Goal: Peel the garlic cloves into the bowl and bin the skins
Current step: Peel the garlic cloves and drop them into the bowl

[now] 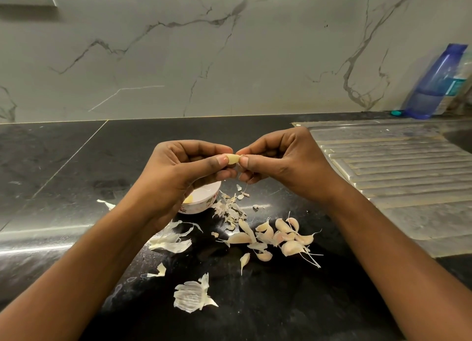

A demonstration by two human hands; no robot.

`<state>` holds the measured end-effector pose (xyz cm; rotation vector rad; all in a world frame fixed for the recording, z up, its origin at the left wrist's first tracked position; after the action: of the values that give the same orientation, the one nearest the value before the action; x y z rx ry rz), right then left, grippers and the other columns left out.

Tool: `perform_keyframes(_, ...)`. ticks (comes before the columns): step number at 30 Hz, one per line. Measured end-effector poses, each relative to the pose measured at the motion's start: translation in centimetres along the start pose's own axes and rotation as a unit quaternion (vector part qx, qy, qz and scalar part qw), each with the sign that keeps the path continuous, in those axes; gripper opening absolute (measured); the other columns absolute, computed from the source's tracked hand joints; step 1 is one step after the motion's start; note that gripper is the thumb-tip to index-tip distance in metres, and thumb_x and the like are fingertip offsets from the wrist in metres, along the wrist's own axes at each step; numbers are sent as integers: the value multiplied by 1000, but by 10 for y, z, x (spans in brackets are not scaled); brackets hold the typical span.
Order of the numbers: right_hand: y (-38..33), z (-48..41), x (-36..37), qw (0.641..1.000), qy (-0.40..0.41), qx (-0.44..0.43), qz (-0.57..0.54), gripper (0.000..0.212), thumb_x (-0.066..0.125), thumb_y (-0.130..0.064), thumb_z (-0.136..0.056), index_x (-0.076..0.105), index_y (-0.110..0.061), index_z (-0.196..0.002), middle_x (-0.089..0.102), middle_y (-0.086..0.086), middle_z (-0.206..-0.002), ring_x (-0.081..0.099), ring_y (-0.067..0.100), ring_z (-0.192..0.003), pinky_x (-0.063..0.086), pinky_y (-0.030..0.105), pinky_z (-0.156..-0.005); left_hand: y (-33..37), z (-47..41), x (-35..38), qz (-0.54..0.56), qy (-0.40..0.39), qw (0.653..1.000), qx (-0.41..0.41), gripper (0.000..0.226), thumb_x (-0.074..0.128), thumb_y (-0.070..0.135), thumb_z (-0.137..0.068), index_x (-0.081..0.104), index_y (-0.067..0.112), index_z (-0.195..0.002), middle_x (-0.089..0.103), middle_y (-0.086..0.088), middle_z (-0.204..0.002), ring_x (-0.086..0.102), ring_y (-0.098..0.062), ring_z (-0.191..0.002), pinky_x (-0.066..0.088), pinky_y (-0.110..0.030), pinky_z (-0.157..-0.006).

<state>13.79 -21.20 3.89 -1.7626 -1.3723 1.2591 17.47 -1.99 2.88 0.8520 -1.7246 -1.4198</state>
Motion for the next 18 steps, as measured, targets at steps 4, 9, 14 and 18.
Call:
perform_keyframes(4, 0, 0, -1, 1000, 9, 3, 13, 13, 76, -1, -95, 79, 1, -107, 82, 11, -89, 81, 26, -77, 67, 33, -71, -1, -1, 0, 8, 2, 1000, -7, 36, 73, 12, -77, 75, -1, -110, 79, -21, -105, 78, -29, -94, 64, -27, -82)
perform_keyframes(9, 1, 0, 1, 1000, 14, 7, 17, 9, 75, -2, -95, 79, 0, -103, 81, 12, -85, 80, 28, -73, 67, 36, -70, -5, -2, 2, 50, -11, 998, -37, 34, 68, 10, -83, 72, -4, -113, 77, -24, -108, 79, -27, -90, 65, -26, -78)
perform_keyframes(14, -1, 1, 2, 1000, 15, 8, 3, 8, 74, -1, -95, 78, 1, -102, 80, 14, -84, 79, 29, -71, 67, 35, -68, -7, -3, 2, 47, -14, 998, -41, 34, 66, 15, -88, 71, -3, -118, 76, -25, -110, 79, -31, -95, 66, -30, -80)
perform_keyframes(18, 0, 1, -1, 999, 29, 26, -24, 7, 73, 1, -95, 77, 2, -101, 79, 17, -83, 78, 29, -70, 66, 35, -67, -1, -1, 0, -54, 22, 998, 40, 32, 69, 16, -88, 73, 5, -118, 79, -14, -106, 79, -32, -97, 65, -32, -86)
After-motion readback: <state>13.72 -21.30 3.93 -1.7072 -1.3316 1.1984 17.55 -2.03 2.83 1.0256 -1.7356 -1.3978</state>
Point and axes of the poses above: each hand's wrist, its own z-axis away from the middle knuckle, its own x-axis out of the palm, y = z × x, the point moved 6 cm from there along -z, towards the middle knuckle
